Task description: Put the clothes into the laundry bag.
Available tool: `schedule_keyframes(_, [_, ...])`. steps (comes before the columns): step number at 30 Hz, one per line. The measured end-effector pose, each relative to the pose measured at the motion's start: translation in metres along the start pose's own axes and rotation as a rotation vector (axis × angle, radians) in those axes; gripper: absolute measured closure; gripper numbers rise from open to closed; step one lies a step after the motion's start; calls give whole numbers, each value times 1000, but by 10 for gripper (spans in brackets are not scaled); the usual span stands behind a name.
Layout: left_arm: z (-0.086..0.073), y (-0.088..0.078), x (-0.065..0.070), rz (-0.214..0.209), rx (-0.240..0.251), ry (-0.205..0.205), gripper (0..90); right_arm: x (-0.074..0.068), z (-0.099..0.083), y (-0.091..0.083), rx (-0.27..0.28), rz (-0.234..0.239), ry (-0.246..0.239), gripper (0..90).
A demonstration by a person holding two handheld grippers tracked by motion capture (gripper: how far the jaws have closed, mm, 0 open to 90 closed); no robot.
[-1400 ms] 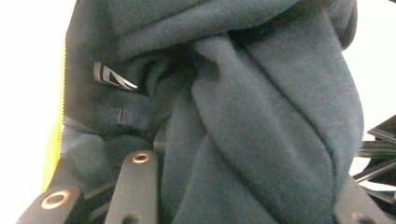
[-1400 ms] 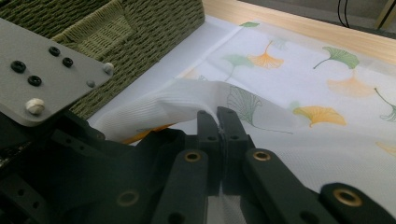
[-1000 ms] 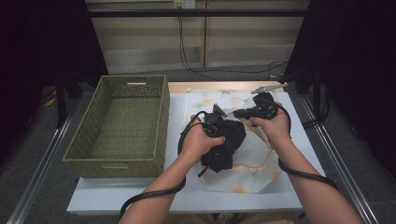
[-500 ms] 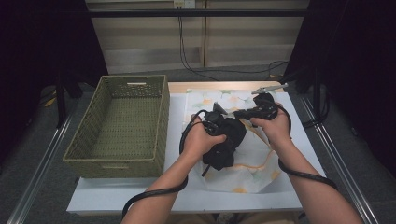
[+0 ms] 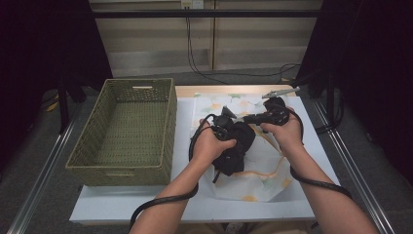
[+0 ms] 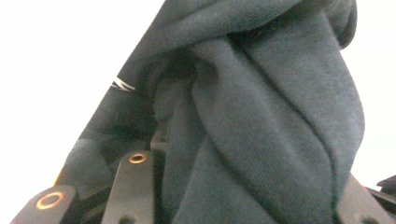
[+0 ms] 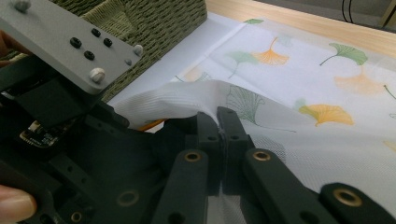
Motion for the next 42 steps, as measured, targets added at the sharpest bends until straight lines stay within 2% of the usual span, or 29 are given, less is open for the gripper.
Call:
schedule_keyframes(11, [3, 6, 2, -10, 16, 0, 550, 0, -1, 1, -2, 0, 2, 900])
schedule_keyframes(12, [2, 6, 2, 0, 10, -5, 549, -1, -1, 1, -1, 3, 0, 900])
schedule_keyframes(16, [2, 6, 0, 0, 4, -5, 549, 0, -2, 1, -3, 2, 0, 900])
schedule_keyframes(25, [5, 9, -4, 7, 28, -10, 540, 0, -3, 1, -4, 1, 5, 900])
schedule_keyframes(30, [5, 9, -5, 16, 20, 2, 529, 0, -3, 1, -4, -2, 3, 900])
schedule_keyframes(32, [6, 11, -6, 22, 39, 6, 522, -1, -3, 1, -5, -2, 2, 900])
schedule_keyframes(36, [6, 12, -7, 28, 39, -5, 511, 0, -4, 2, -7, -1, -1, 900])
schedule_keyframes(42, [8, 13, -9, 39, 45, 11, 474, 1, -5, 2, -8, -3, 0, 900])
Point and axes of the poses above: each handheld gripper's, and its own axes: y roughly forward along the jaws, z roughly out of its top, x roughly to its right, the point moved 7 cm from there along y, roughly forward along the jaws, and after that the axes turned 11 degrees about -z, right-handed, at the moved point
